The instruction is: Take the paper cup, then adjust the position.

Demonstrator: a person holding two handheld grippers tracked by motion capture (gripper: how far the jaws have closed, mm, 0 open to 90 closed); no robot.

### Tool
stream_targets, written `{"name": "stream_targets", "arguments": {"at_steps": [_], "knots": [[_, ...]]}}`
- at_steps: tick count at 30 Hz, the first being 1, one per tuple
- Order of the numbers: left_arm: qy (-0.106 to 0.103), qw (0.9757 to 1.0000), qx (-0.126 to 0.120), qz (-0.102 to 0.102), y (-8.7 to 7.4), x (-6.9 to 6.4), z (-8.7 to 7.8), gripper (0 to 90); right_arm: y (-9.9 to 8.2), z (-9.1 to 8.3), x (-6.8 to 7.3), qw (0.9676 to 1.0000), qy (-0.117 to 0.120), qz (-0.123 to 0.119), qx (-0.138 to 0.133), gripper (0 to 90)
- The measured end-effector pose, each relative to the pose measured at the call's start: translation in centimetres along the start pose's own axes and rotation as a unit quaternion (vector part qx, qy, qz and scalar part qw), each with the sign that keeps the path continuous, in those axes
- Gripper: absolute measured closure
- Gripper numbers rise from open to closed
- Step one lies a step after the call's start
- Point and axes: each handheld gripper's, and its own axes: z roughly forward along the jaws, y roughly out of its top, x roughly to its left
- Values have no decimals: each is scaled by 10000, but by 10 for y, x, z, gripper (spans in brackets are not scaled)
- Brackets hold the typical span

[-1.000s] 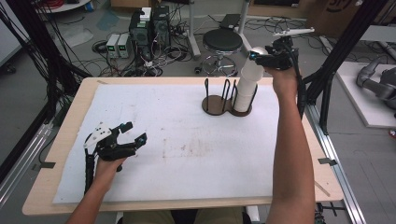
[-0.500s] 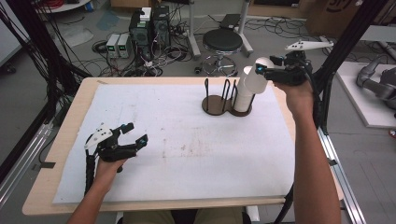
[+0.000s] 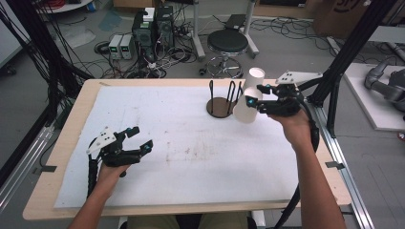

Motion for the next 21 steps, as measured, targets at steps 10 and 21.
{"name": "stream_targets", "arguments": {"at_steps": [10, 21], "knots": [[-317, 9994, 2, 106, 2, -9, -1, 160, -37, 21, 25, 9986, 492, -165, 32, 378], [-488, 9986, 8, 221, 5, -16, 0, 161, -42, 30, 36, 9970, 727, -279, 50, 377]]}}
